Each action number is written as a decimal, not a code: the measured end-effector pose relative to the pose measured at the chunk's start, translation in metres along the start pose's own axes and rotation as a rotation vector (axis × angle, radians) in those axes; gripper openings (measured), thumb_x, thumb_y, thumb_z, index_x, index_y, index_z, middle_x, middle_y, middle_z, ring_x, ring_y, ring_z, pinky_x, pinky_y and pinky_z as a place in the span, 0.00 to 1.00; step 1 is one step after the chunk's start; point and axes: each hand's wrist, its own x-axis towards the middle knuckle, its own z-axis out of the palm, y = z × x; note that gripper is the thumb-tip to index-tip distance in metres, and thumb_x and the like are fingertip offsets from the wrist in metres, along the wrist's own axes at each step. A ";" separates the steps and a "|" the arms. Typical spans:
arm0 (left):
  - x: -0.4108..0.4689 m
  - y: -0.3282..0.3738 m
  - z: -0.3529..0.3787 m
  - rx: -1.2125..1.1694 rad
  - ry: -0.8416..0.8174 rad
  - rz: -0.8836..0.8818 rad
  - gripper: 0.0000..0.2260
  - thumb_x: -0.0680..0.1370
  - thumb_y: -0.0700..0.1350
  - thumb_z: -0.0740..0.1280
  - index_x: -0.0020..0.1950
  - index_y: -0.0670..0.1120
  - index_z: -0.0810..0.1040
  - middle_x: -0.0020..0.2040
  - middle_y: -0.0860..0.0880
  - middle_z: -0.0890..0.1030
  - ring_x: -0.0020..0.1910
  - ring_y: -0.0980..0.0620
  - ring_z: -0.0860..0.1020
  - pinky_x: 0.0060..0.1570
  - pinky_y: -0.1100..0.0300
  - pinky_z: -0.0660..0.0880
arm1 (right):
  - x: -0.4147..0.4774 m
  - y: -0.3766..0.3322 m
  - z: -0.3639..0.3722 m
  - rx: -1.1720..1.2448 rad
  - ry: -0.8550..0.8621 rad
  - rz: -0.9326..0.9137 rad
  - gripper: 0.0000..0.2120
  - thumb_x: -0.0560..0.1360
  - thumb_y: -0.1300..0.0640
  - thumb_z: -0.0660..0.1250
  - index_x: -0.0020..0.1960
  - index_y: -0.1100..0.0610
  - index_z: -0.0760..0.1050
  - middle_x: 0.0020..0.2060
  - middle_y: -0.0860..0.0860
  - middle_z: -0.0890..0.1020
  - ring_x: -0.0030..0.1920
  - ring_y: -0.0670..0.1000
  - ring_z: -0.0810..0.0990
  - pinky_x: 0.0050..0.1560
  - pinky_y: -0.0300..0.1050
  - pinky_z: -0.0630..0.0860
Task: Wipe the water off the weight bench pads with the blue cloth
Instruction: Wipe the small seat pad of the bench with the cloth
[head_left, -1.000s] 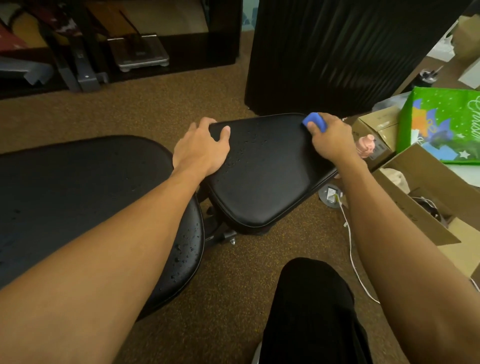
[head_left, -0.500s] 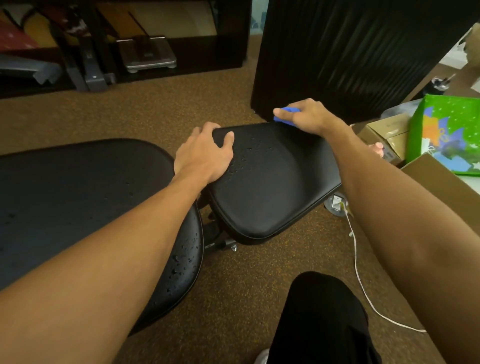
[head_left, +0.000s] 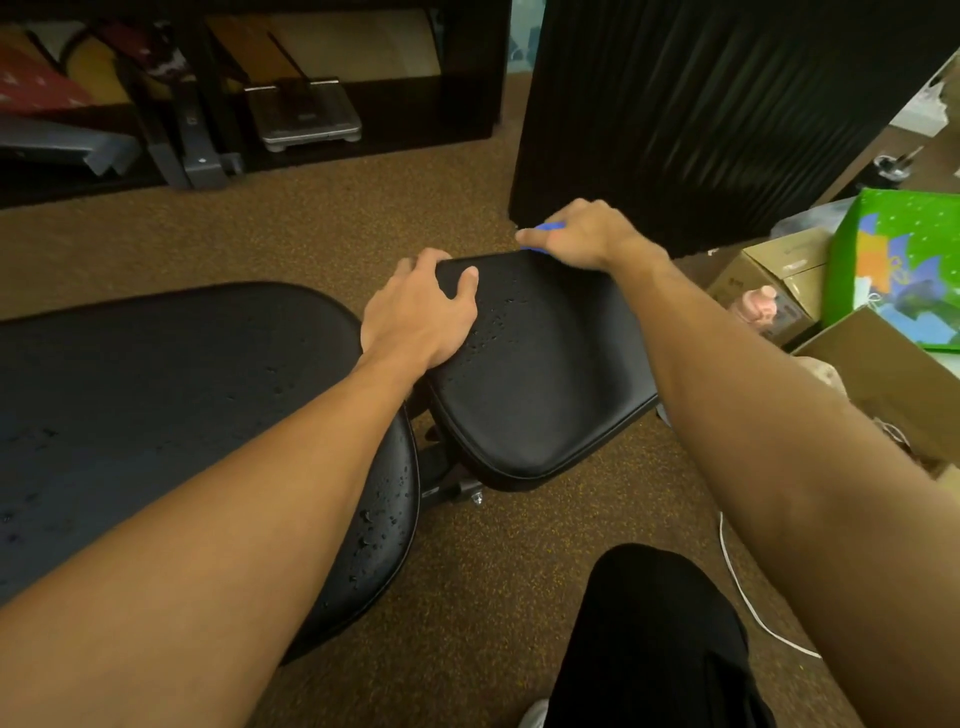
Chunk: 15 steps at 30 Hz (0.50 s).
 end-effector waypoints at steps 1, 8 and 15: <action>0.000 0.001 0.000 0.002 0.000 0.000 0.25 0.86 0.66 0.56 0.79 0.56 0.69 0.74 0.48 0.75 0.70 0.41 0.75 0.67 0.46 0.70 | -0.004 -0.004 0.005 -0.007 0.015 -0.039 0.27 0.78 0.29 0.63 0.63 0.49 0.82 0.58 0.54 0.83 0.59 0.56 0.81 0.57 0.51 0.75; 0.001 0.001 0.000 -0.007 -0.001 -0.005 0.24 0.86 0.66 0.55 0.79 0.57 0.70 0.74 0.47 0.74 0.71 0.40 0.75 0.67 0.46 0.70 | -0.054 0.021 0.023 0.121 0.173 -0.295 0.19 0.84 0.42 0.63 0.71 0.48 0.78 0.69 0.47 0.79 0.68 0.50 0.76 0.68 0.49 0.71; -0.001 0.002 -0.001 -0.011 -0.006 -0.014 0.23 0.87 0.63 0.54 0.80 0.56 0.69 0.76 0.46 0.73 0.71 0.38 0.75 0.68 0.45 0.69 | -0.064 0.022 0.038 0.107 0.201 -0.183 0.24 0.87 0.44 0.58 0.80 0.49 0.67 0.82 0.49 0.65 0.84 0.54 0.57 0.82 0.55 0.53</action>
